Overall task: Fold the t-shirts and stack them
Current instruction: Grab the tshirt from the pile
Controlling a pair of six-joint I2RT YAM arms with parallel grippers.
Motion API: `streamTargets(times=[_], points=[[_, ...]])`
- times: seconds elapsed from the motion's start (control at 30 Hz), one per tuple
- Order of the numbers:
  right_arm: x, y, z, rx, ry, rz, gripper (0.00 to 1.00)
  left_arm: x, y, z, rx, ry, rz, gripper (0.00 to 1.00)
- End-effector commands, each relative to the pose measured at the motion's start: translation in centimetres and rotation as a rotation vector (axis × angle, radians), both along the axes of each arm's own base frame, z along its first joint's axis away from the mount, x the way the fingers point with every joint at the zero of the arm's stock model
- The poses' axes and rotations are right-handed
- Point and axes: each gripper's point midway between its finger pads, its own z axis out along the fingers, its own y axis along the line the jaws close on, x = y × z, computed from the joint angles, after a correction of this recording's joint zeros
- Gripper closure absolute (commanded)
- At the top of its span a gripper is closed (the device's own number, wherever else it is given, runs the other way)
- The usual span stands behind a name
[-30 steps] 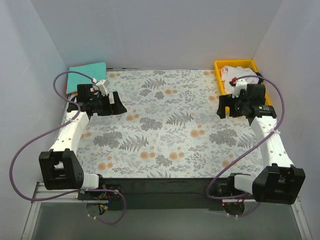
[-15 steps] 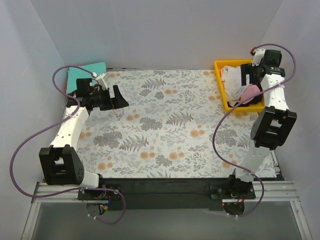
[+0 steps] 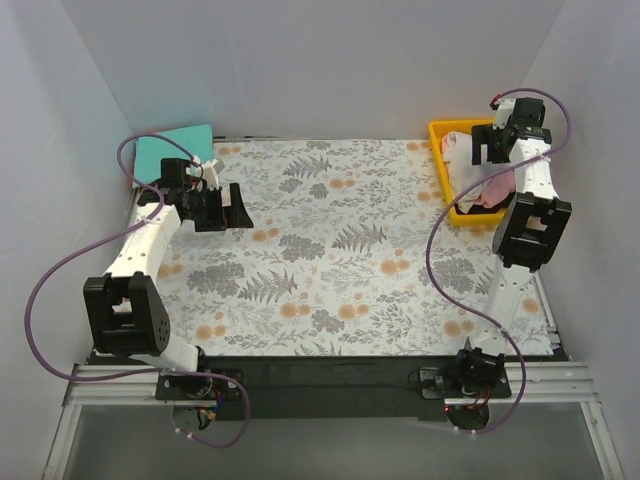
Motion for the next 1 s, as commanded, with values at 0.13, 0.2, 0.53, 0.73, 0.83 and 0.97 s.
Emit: streamTargets(times=[0.13,0.2,0.53,0.73,0.83,0.97], points=[[4.6,0.5,1.3,0.004,-0.126,-0.010,0.02,-0.2,1.2,-0.3,0.086,0.038,0.000,0.05],[5.1,0.6,0.6,-0.001,-0.128,-0.020,0.02,-0.2,1.3,-0.5,0.091,0.054,0.001,0.05],[5.9,2.0,-3.0,0.002,-0.099,-0.006,0.56,-0.6,1.7,-0.9,0.112,0.100,0.010,0.05],[4.2,3.1,2.2,-0.025,-0.155,0.025,0.99,-0.7,1.4,-1.0,0.098,0.088,0.006,0.05],[3.4,3.2,7.1,-0.054,-0.227,0.042,0.99,-0.5,1.5,-0.9,0.107,0.061,0.002,0.05],[2.2,2.8,13.6,-0.124,-0.336,0.054,0.99,0.3,1.2,0.4,0.091,0.003,-0.015,0.05]])
